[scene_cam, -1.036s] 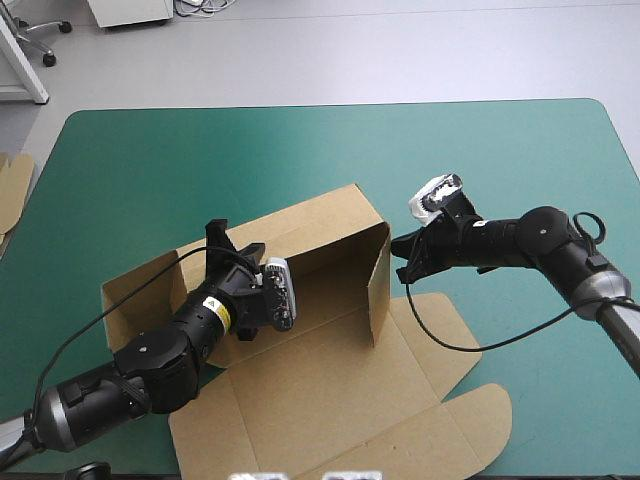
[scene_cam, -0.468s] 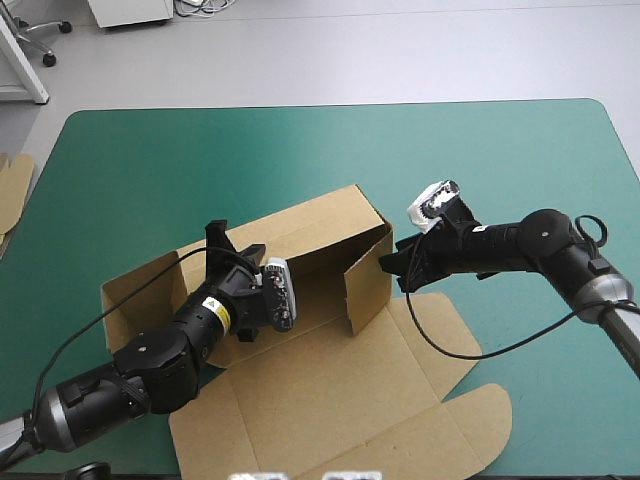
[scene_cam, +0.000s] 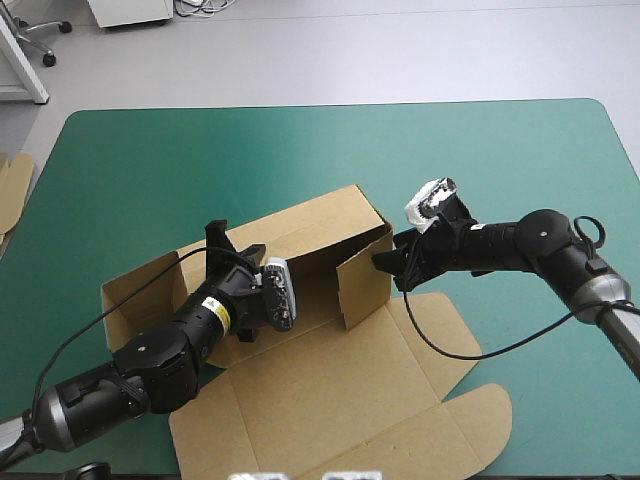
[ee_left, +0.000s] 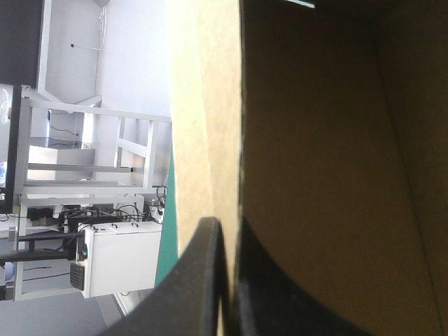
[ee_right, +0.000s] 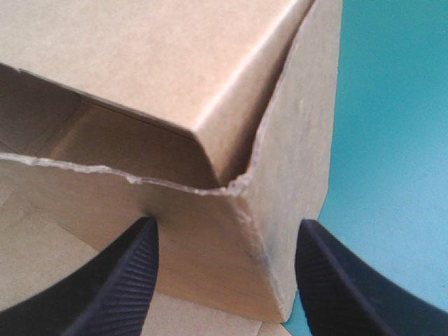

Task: Fold the box

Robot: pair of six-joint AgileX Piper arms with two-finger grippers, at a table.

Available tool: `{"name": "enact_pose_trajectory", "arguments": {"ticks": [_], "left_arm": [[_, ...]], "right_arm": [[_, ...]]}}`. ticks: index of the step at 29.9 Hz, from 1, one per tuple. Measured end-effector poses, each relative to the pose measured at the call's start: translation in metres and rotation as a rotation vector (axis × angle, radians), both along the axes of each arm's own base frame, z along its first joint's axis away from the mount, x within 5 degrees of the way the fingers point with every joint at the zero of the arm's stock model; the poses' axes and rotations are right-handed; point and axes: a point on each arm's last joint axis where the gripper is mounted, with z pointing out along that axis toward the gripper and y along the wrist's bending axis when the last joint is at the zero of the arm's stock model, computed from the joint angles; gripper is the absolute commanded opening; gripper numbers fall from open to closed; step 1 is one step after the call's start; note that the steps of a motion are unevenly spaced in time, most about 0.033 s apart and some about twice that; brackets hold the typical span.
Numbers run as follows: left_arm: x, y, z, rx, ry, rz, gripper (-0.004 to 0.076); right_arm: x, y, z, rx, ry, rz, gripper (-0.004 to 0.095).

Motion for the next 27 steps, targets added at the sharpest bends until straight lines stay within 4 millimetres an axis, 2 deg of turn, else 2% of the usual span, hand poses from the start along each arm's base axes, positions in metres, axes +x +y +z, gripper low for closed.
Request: {"name": "enact_pose_trajectory", "arguments": {"ticks": [9,17,27], "left_arm": [[0.000,0.000,0.000,-0.001,0.001,0.000,-0.0015],[0.000,0.000,0.000,-0.001,0.001,-0.001,-0.0015],[0.000,0.000,0.000,-0.001,0.002,0.001,-0.0015]], "right_arm": [[0.000,0.019,-0.008,-0.023,-0.028,0.057,0.0548],[0.002,0.024,-0.011,-0.065,-0.058,0.034,0.0494],[0.001,0.037,-0.013,-0.115,-0.095,-0.031,0.0494]]}}
